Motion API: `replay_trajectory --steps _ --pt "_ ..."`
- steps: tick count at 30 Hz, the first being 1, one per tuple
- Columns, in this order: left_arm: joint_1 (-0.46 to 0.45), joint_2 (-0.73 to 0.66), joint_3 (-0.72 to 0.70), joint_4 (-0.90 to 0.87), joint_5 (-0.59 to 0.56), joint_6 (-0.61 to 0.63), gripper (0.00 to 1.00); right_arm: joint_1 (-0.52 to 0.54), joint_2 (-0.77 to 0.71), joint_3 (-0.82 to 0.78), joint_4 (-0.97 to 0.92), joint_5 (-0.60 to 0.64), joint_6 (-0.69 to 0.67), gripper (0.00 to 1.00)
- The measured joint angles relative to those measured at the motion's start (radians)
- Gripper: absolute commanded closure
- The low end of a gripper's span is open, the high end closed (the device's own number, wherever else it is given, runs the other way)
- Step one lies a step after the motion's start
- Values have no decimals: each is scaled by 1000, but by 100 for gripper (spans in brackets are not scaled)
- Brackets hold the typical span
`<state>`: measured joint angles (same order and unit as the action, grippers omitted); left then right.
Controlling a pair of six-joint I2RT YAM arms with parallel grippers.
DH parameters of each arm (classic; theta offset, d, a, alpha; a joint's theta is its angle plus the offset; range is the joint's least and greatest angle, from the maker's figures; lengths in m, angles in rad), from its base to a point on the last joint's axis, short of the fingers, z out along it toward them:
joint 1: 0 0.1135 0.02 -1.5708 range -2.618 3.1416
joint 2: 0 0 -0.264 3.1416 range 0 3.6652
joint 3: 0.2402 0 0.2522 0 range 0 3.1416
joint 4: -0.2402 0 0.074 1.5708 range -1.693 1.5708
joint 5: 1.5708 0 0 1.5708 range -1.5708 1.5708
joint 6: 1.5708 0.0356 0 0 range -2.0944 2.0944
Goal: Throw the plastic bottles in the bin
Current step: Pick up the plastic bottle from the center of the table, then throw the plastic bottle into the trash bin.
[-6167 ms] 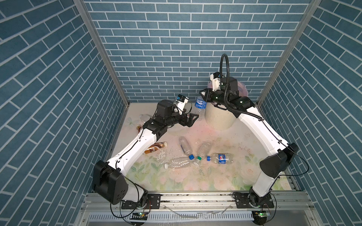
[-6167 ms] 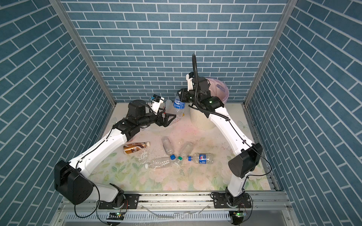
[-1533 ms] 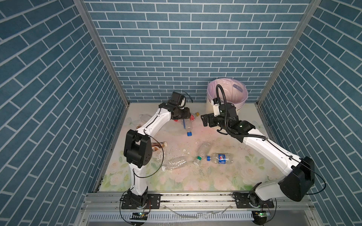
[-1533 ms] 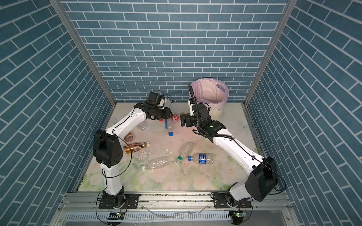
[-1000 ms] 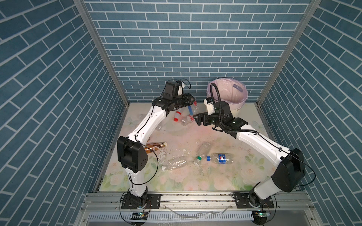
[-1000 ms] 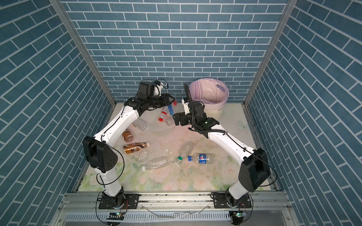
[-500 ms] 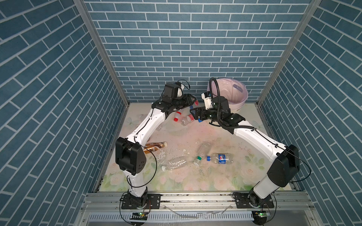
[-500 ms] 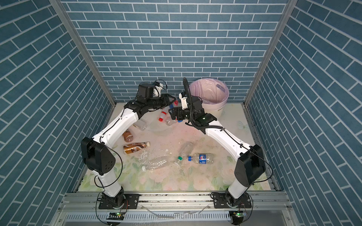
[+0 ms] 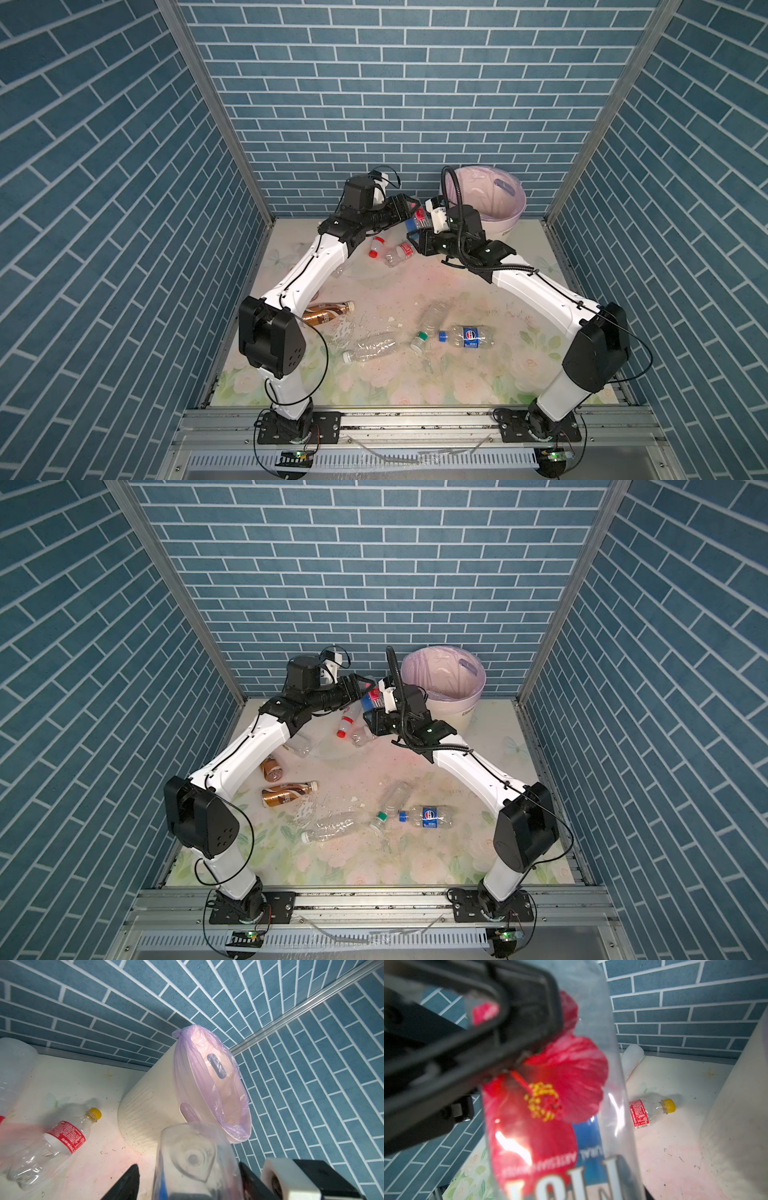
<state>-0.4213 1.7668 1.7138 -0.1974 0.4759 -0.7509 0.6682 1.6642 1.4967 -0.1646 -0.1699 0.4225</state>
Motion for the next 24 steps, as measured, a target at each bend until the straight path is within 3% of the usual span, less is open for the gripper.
replay_trajectory --steps 2,9,16,24 --pt "1 0 0 1 -1 4 1 0 -2 10 -6 2 -4 65" --pt "22 -55 -2 -4 8 3 1 -2 -36 72 -113 60 -87 66" --pt "69 -183 -3 23 -8 34 1 -45 -149 187 -225 252 -194 67" --pt "-8 -230 -13 43 -16 150 1 -54 -354 329 -208 477 -362 69"
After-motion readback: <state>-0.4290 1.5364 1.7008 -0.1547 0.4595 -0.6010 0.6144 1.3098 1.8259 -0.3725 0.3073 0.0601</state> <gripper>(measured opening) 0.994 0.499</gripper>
